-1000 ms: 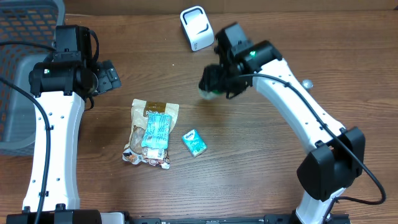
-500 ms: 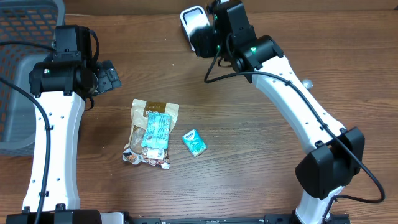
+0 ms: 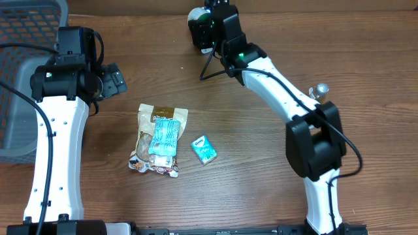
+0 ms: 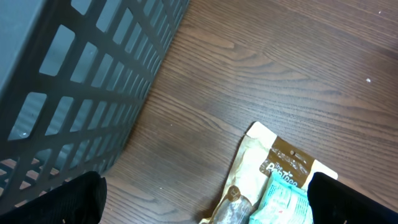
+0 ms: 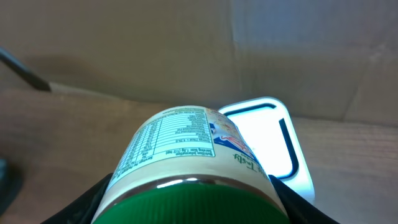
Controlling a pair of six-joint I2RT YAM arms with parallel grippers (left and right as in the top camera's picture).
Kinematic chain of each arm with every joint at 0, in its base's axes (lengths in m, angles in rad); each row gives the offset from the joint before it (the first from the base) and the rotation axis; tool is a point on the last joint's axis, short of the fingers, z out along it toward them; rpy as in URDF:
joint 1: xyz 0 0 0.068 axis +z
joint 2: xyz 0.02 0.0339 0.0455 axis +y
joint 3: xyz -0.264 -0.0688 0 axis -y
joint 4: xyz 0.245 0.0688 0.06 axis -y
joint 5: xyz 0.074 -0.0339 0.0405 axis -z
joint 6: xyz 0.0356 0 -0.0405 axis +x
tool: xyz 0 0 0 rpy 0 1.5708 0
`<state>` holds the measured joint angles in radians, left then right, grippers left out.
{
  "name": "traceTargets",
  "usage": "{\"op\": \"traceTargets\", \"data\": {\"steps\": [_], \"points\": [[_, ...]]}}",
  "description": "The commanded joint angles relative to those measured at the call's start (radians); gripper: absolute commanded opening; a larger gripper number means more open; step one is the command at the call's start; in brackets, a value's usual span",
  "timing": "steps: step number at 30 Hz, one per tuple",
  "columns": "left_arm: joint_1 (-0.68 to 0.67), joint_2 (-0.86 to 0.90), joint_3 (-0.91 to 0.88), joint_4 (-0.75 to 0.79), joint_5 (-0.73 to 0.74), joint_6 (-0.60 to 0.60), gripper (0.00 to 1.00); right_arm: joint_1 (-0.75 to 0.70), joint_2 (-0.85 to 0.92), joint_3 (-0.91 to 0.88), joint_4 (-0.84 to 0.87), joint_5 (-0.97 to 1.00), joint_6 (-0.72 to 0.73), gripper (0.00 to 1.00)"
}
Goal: Scan the item barcode
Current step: 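Hold the jar label under the scanner window, turning it slightly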
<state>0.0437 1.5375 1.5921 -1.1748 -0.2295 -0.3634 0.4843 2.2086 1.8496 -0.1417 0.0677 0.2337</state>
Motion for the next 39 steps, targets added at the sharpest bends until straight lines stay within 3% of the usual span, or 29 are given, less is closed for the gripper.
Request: {"op": "traceTargets", "data": {"steps": [1, 28, 39], "points": [[0.002, -0.005, 0.009, 0.004, -0.013, 0.012, 1.00, -0.011, 0.039, 0.016, 0.109, 0.037, -0.007, 0.31], [0.002, -0.005, 0.009, 0.004, -0.013, 0.012, 1.00, -0.046, 0.231, 0.016, 0.525, 0.115, -0.006, 0.31], [0.002, -0.005, 0.009, 0.004, -0.013, 0.012, 1.00, -0.046, 0.267, 0.016, 0.540, 0.115, -0.006, 0.32]]}}
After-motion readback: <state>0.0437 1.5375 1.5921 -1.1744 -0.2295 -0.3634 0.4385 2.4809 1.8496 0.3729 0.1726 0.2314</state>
